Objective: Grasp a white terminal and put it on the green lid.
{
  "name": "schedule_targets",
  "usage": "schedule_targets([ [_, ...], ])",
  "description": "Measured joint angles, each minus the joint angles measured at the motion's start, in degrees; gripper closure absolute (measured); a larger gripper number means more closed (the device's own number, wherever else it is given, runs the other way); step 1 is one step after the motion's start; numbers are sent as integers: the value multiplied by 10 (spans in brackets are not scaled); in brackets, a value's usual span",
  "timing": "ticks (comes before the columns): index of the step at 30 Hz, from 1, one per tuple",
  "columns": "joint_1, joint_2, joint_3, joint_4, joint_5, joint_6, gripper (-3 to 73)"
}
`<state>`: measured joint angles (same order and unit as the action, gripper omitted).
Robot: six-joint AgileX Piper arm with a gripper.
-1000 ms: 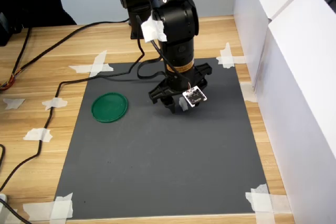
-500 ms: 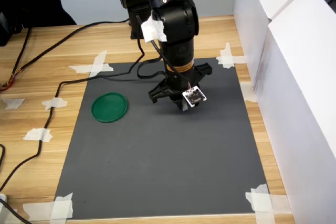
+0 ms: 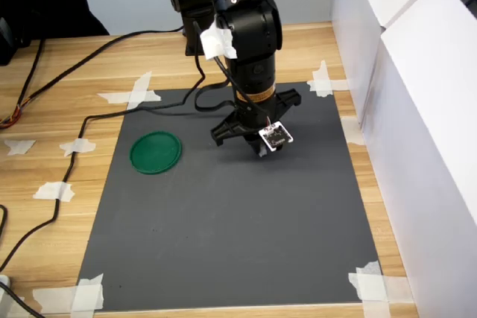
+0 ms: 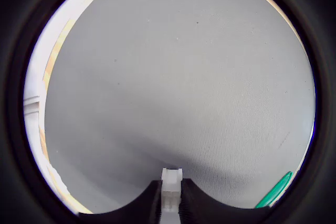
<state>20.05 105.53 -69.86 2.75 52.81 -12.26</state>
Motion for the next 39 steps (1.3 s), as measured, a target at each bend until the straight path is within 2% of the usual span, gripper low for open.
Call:
schedule_targets([
  [5, -30, -34, 0, 1, 22, -2, 608],
  [15, -177, -100, 11, -6, 60, -47, 608],
  [20, -246, -114, 40, -18, 60, -76, 608],
  [27, -317, -115, 54, -32, 36, -105, 608],
  [31, -338, -107, 54, -34, 14, -118, 608],
  [39, -338, -83, 54, -28, -4, -126, 608],
])
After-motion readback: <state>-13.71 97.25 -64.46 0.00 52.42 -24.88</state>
